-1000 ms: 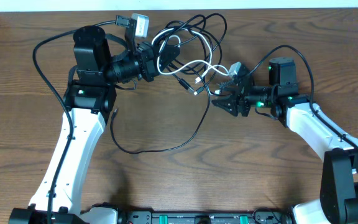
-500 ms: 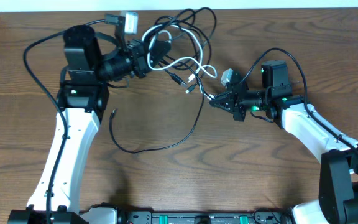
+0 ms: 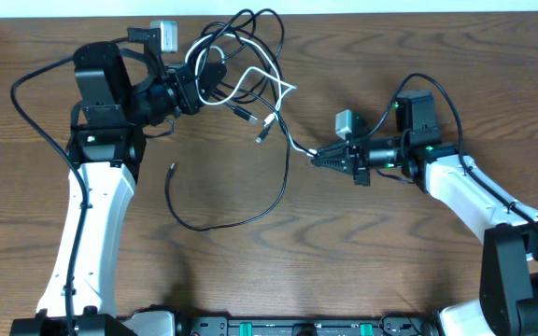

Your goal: Untangle cables

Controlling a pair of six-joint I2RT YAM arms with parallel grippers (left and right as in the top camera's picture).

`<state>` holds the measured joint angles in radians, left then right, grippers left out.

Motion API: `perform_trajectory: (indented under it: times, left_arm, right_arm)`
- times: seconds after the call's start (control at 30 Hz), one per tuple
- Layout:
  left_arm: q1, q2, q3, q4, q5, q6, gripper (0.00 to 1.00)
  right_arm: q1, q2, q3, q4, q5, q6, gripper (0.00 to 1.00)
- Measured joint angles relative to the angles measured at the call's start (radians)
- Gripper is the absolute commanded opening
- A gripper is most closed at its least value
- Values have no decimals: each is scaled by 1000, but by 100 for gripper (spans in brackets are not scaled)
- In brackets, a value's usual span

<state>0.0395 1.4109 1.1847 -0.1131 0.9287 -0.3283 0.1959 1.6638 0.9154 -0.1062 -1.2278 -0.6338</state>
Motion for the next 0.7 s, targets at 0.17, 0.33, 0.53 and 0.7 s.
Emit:
perform_trajectory:
  times: [0.17, 0.33, 0.53, 0.7]
  left_arm:
    - [0, 0, 0, -17, -18, 25, 8]
    - [0, 0, 0, -21, -2, 41, 7]
    - [0, 0, 0, -22, 27, 41, 7]
    - [0, 0, 0, -22, 35, 42, 8]
  right_arm:
    - [-53, 0, 0, 47, -29, 36, 1]
    - [-115, 0, 0, 153, 31, 243, 1]
    - [-113, 0, 0, 158, 116, 421, 1]
    - [-46, 0, 0, 64, 86, 318, 6]
